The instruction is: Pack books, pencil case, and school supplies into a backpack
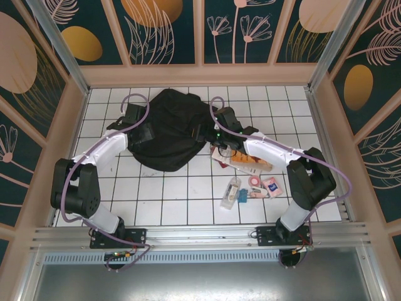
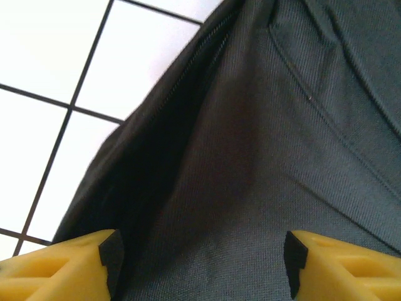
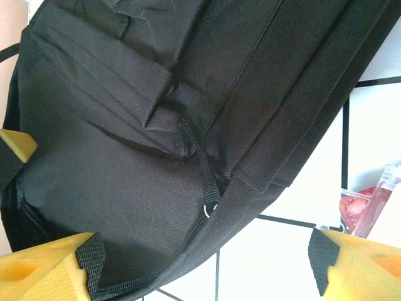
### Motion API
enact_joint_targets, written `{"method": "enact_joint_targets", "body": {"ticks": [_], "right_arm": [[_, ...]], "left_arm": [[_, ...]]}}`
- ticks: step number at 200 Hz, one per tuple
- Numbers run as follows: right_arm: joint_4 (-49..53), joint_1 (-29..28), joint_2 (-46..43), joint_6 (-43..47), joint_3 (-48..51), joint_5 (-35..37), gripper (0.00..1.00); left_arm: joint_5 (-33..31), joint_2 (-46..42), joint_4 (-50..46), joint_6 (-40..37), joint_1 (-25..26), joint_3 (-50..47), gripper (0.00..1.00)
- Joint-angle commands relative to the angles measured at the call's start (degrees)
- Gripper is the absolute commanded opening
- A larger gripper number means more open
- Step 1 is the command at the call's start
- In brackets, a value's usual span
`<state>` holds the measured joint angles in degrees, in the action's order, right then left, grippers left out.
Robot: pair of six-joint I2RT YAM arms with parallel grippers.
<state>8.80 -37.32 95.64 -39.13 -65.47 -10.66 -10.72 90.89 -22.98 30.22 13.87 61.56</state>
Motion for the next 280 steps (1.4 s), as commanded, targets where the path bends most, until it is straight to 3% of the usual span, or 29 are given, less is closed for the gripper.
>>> {"method": "enact_joint_targets", "body": {"ticks": [1,37,65,78,110,149,177,228,256,280], "right_arm": [[-1.81,-0.83,1.04,1.18,1.03,-1.36,0.87],[-3.21,-1.96,2.28,1.0,1.93,-1.99,0.87],[-4.66,-1.97,3.88,0.73,2.11,-2.18,0.87],[-4.88,-1.77,5.0,0.84,1.55,-1.79,0.86],[-4.92,-0.62,8.23,0.64,-0.8,-1.03,0.85],[-3.14,0.61,13.06,2.37,-6.64,-1.78,0.84],[0.14,1.12,14.71,5.6,-12.95,0.4,0.84],[2.61,0.99,5.8,15.13,-16.38,5.4,0.83],[-0.06,-2.26,0.87,28.8,-14.34,9.15,0.75],[-14.12,-9.19,-6.31,53.45,-1.42,9.4,0.77]], "left_arm": [[2.9,-0.58,0.37,0.43,-0.32,-2.58,0.71],[6.33,-1.13,2.03,2.33,-0.33,-5.49,0.71],[9.1,-1.65,3.38,3.98,-0.32,-7.61,0.61],[9.77,-2.09,4.12,4.82,-0.25,-8.26,0.5],[11.0,-4.55,5.69,7.52,-0.9,-9.73,0.0],[12.81,-10.3,6.32,14.48,-1.16,-9.76,0.0],[11.53,-16.18,7.25,23.54,-1.44,-10.53,0.0],[13.79,-22.67,12.92,42.37,-1.49,-11.24,0.0],[15.02,-23.72,13.84,48.17,-1.48,-9.57,0.0],[16.38,-24.08,13.85,51.72,-1.48,-8.91,0.0]]}}
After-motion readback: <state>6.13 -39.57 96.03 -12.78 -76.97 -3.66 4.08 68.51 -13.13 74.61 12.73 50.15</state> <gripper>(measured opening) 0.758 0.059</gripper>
